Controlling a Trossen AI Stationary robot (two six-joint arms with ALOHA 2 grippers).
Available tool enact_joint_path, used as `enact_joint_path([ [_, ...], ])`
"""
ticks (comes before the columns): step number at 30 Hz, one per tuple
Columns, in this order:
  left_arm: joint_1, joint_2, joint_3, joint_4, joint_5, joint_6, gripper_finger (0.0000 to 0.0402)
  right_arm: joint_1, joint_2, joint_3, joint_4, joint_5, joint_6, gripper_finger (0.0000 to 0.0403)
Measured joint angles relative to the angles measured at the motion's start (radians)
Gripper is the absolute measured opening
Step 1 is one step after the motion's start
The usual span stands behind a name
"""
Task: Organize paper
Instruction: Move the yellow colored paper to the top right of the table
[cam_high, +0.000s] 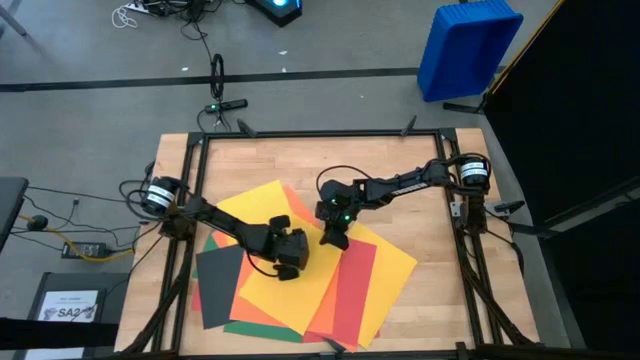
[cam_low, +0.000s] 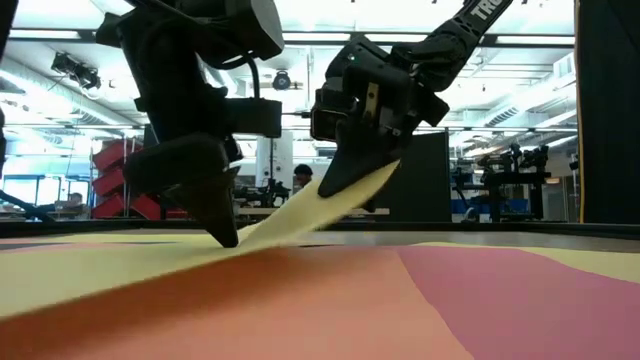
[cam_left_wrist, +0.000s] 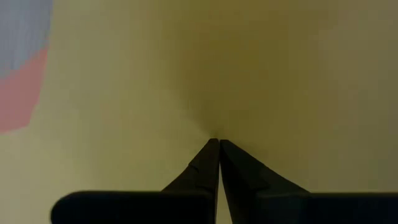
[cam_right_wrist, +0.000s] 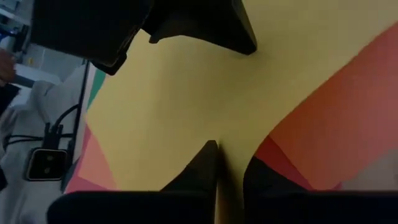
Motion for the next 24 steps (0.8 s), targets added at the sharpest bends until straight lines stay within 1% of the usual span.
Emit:
enact_joint_path([
  [2, 0.0, 0.003, 0.039, -0.095, -0.003, 0.013, 0.0, 0.001, 0.0, 0.0, 0.0, 0.013, -0.001, 0.0001],
  [4, 0.0, 0.005, 0.094, -0.195, -0.033, 0.02, 0.0, 0.001, 0.0, 0.0, 0.0, 0.013, 0.0, 0.0],
  [6, 0.0, 0.003, 0.156, -0.281, -0.08, 0.01, 0.0, 0.002, 0.0, 0.0, -0.003, 0.019, 0.008, 0.0],
  [9, 0.0, -0.003, 0.23, -0.389, -0.18, -0.017, 0.0, 0.002, 0.0, 0.0, -0.02, 0.028, 0.017, 0.0],
  [13, -0.008, -0.054, 0.275, -0.384, -0.267, -0.02, 0.0, 0.002, 0.0, 0.0, -0.035, 0.03, 0.043, 0.0],
  [17, -0.023, -0.146, 0.273, -0.364, -0.316, -0.026, 0.0, 0.002, 0.0, 0.0, -0.036, 0.032, 0.04, 0.0],
  [20, -0.042, -0.223, 0.273, -0.361, -0.386, -0.047, 0.0001, 0.002, 0.0, 0.0, -0.04, 0.052, 0.034, 0.0],
  [22, -0.059, -0.279, 0.251, -0.333, -0.415, -0.053, 0.0007, 0.002, 0.0, 0.0, -0.046, 0.062, 0.03, 0.0],
  [24, -0.07, -0.345, 0.193, -0.282, -0.423, -0.054, 0.002, 0.002, 0.0, 0.0, -0.047, 0.062, 0.027, 0.0],
])
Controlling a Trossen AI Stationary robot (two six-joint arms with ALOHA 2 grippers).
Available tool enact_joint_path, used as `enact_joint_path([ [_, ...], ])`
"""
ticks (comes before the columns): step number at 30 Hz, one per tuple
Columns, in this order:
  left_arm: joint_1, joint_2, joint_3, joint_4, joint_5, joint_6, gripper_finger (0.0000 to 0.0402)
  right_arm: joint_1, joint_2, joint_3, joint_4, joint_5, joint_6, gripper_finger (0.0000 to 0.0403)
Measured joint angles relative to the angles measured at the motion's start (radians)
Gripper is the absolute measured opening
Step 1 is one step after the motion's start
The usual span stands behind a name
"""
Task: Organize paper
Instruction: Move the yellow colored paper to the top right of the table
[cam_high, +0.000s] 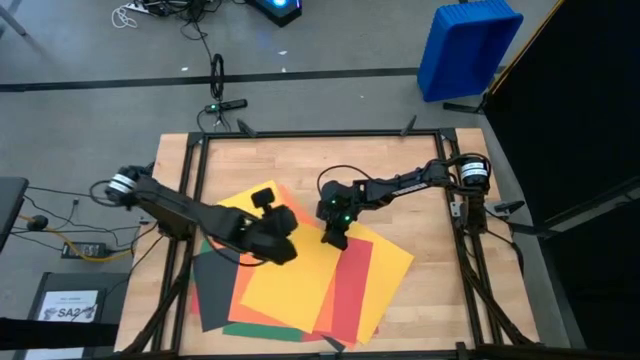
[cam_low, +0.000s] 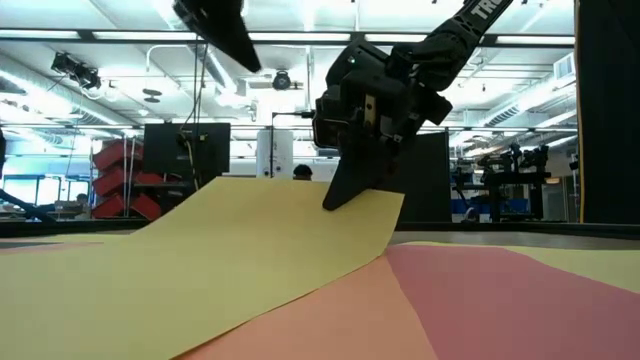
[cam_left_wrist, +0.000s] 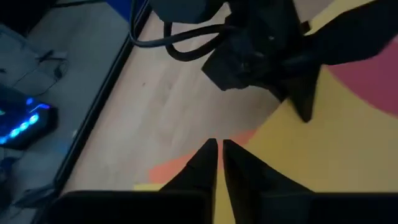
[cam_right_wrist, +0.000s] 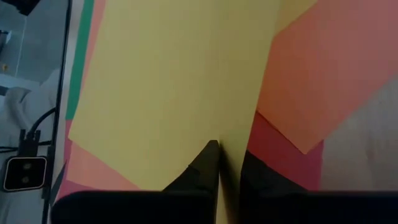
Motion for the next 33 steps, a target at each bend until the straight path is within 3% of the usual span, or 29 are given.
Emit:
enact_joint_path([
  [4, 0.006, -0.153, -0.192, 0.182, 0.019, -0.026, 0.0059, 0.0, 0.0, 0.0, 0.0, 0.003, 0.0, 0.0],
  [9, 0.062, -0.343, -0.449, 0.439, 0.177, -0.088, 0.0121, 0.0, 0.0, 0.0, 0.001, 0.019, -0.024, 0.0],
  [12, 0.093, -0.429, -0.542, 0.531, 0.228, -0.127, 0.0155, 0.001, 0.0, 0.0, 0.002, 0.027, -0.043, 0.0],
  [21, 0.124, -0.473, -0.596, 0.534, 0.237, -0.116, 0.0187, 0.004, 0.0, 0.0, 0.003, 0.076, -0.079, 0.0],
  [28, 0.187, -0.473, -0.626, 0.398, 0.41, -0.187, 0.0186, 0.03, 0.0, 0.0, 0.002, 0.103, -0.116, 0.0],
  [33, 0.264, -0.473, -0.747, 0.592, 0.594, -0.205, 0.0192, 0.037, 0.0, 0.0, 0.001, 0.116, -0.131, 0.0],
])
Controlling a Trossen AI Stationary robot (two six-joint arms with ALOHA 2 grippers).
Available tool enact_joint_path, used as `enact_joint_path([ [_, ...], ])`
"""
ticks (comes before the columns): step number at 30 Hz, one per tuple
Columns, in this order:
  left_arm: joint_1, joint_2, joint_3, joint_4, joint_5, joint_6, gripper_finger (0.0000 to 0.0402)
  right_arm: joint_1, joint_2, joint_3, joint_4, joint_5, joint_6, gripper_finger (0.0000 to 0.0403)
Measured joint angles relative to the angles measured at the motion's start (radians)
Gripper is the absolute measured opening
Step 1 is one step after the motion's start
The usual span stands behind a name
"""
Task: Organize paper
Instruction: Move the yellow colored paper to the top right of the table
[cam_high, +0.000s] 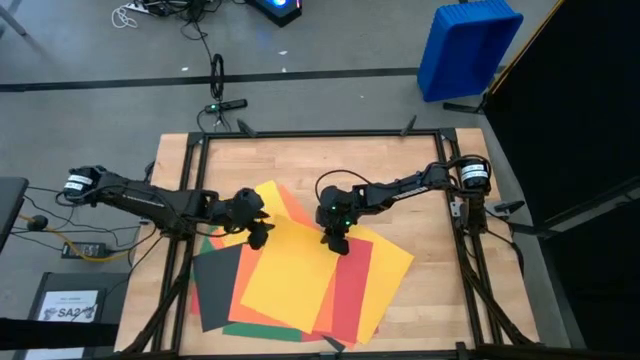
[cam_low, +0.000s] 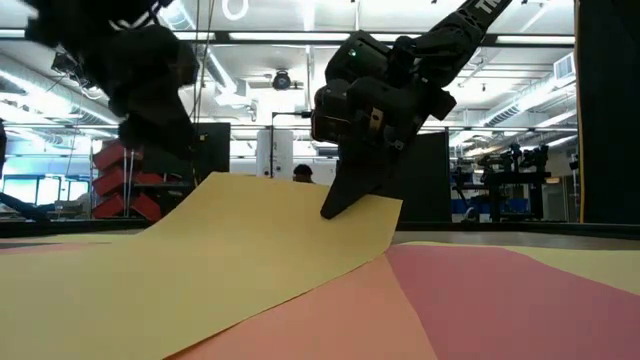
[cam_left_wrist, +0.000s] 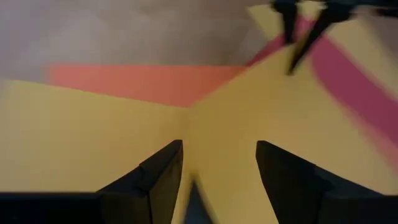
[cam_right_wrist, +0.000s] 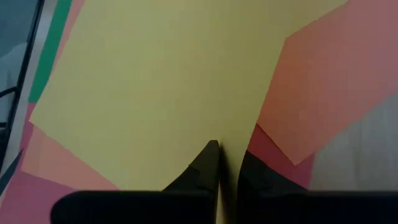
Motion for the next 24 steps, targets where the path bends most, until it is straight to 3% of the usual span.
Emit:
enact_joint_path([
  [5, 0.066, 0.001, -0.151, 0.228, 0.12, -0.044, 0.0196, 0.0, 0.0, 0.0, 0.0, 0.003, -0.002, 0.0],
  [9, 0.111, 0.001, -0.216, 0.304, 0.153, -0.058, 0.0196, 0.0, 0.0, 0.0, 0.0, 0.003, -0.002, 0.0],
  [24, 0.154, 0.061, -0.233, 0.415, 0.151, -0.053, 0.0196, 0.0, 0.0, 0.0, 0.001, 0.003, -0.002, 0.0],
])
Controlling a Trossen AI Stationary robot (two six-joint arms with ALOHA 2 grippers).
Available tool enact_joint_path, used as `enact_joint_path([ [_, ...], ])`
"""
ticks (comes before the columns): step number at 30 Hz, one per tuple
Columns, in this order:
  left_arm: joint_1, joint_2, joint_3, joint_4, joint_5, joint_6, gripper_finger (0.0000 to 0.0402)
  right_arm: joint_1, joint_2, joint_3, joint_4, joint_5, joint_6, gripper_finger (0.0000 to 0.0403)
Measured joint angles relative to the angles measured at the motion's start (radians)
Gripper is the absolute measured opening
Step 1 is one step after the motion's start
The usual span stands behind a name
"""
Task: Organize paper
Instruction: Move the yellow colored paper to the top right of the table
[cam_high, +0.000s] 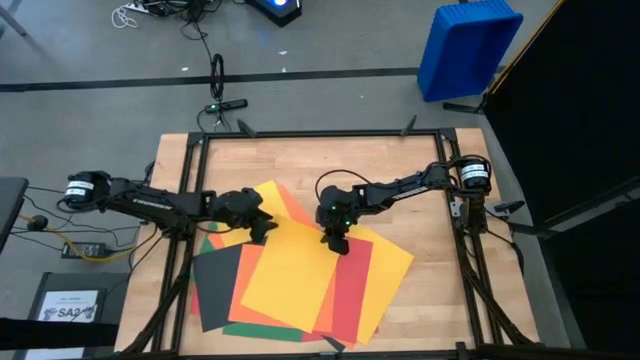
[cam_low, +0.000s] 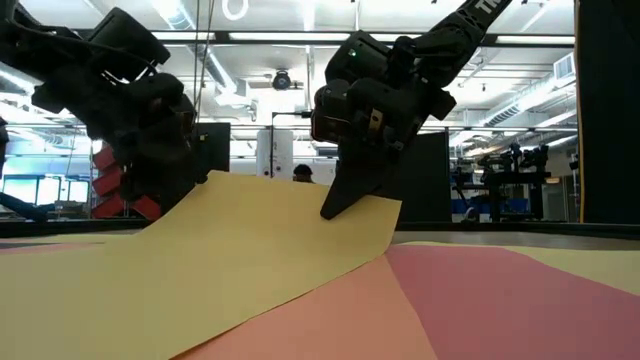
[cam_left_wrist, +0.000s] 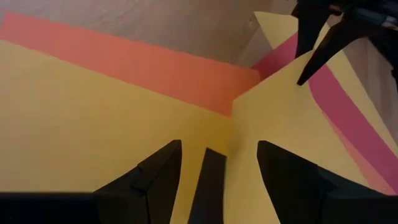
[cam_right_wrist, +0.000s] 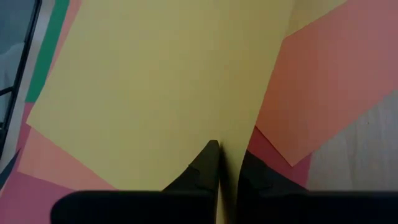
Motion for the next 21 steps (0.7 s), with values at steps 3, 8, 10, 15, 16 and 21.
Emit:
enact_joint_path([
  [3, 0.0, 0.041, 0.0, 0.061, 0.003, 0.006, 0.0196, 0.0, 0.0, 0.0, 0.0, 0.0, 0.0, 0.0],
  [8, 0.0, 0.102, 0.0, 0.176, 0.063, 0.032, 0.0196, 0.0, 0.0, 0.0, 0.0, 0.0, 0.0, 0.0],
  [10, 0.0, 0.119, 0.0, 0.204, 0.078, 0.032, 0.0195, 0.0, 0.0, 0.0, 0.0, 0.0, 0.0, 0.0],
  [15, 0.0, 0.161, 0.0, 0.227, 0.081, 0.033, 0.0167, 0.0, 0.0, 0.0, 0.0, 0.001, 0.0, 0.0],
  [16, 0.0, 0.17, 0.0, 0.226, 0.081, 0.033, 0.0156, 0.0, 0.0, 0.0, 0.0, 0.003, 0.0, 0.0],
  [21, 0.0, 0.189, 0.0, 0.227, 0.089, 0.034, 0.008, -0.001, 0.0, 0.0, 0.001, 0.005, 0.003, 0.0],
])
